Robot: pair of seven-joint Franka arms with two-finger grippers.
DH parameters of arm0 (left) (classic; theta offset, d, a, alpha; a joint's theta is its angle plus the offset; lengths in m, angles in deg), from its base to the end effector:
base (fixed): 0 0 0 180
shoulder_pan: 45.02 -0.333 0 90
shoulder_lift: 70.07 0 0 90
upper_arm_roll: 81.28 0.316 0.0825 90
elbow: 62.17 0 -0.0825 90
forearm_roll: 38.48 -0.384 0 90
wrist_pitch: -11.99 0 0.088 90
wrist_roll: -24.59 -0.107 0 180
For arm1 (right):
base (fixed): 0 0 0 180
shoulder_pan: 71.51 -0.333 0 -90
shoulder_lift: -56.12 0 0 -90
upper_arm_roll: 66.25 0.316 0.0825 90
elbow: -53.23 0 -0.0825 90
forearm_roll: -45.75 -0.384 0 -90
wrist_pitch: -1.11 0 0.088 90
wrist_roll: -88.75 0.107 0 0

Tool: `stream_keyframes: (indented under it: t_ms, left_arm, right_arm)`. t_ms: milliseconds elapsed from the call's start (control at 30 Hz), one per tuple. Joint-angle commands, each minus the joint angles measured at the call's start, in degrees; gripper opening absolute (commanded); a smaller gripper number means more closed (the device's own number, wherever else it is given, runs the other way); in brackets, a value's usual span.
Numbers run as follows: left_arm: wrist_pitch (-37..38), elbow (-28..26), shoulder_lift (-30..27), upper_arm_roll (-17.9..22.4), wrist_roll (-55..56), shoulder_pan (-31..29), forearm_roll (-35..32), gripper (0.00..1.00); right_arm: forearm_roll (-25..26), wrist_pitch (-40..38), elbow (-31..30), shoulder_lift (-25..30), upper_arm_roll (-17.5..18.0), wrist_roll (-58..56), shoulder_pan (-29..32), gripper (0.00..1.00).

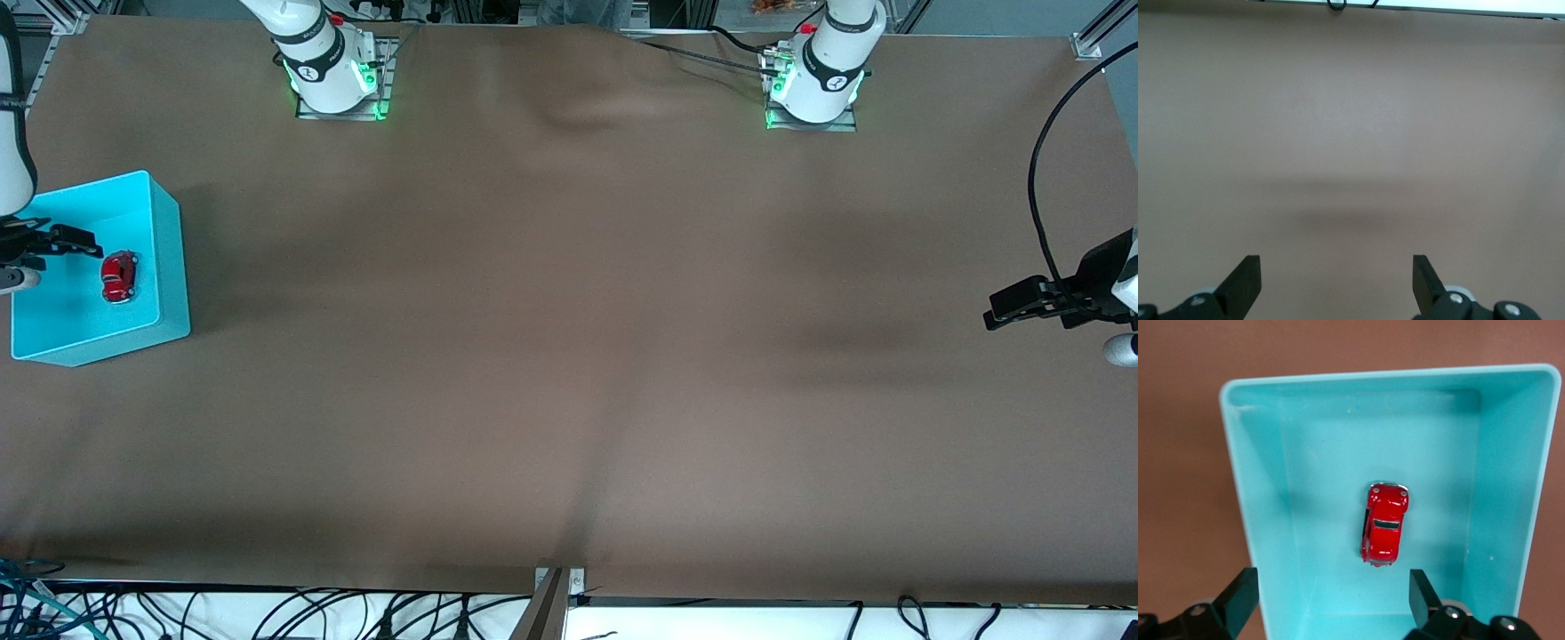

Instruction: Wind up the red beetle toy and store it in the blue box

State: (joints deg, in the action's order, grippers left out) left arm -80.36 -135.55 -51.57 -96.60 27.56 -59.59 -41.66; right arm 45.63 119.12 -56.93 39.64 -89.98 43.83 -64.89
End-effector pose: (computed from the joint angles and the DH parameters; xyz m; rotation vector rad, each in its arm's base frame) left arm 0.6513 0.0263 0.5759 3.1115 0.0794 0.0284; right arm 0.5204 -0.2925 0.3444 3.0912 0.4059 -0.2647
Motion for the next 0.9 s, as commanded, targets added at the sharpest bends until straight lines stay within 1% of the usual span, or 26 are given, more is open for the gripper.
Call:
stream_keyframes:
  t_ms: [0,333,467,667,867]
  left_arm:
    - [0.0,1.3,0.6,0.2,-0.9,0.3,-0.9,1.0]
    - [0.0,1.3,0.6,0.2,-0.9,0.3,-0.8,1.0]
    - [0.0,1.3,0.6,0.2,-0.9,0.3,-0.8,1.0]
    - [0.0,1.3,0.6,0.2,-0.9,0.3,-0.9,1.0]
    - [0.0,1.3,0.6,0.2,-0.9,0.3,-0.9,1.0]
  right_arm:
    - [0.2,-3.8,-0.9,5.5,0.2,0.1,-0.5,1.0]
    - [0.3,-10.5,-1.0,12.6,0.2,0.1,-1.8,1.0]
    - [0.3,-11.3,-1.2,15.4,0.2,0.7,-2.1,1.0]
    - [0.4,-12.9,-1.2,18.1,0.2,5.7,-3.3,1.0]
    - [0.3,-14.7,-1.2,21.1,0.2,6.3,-3.6,1.0]
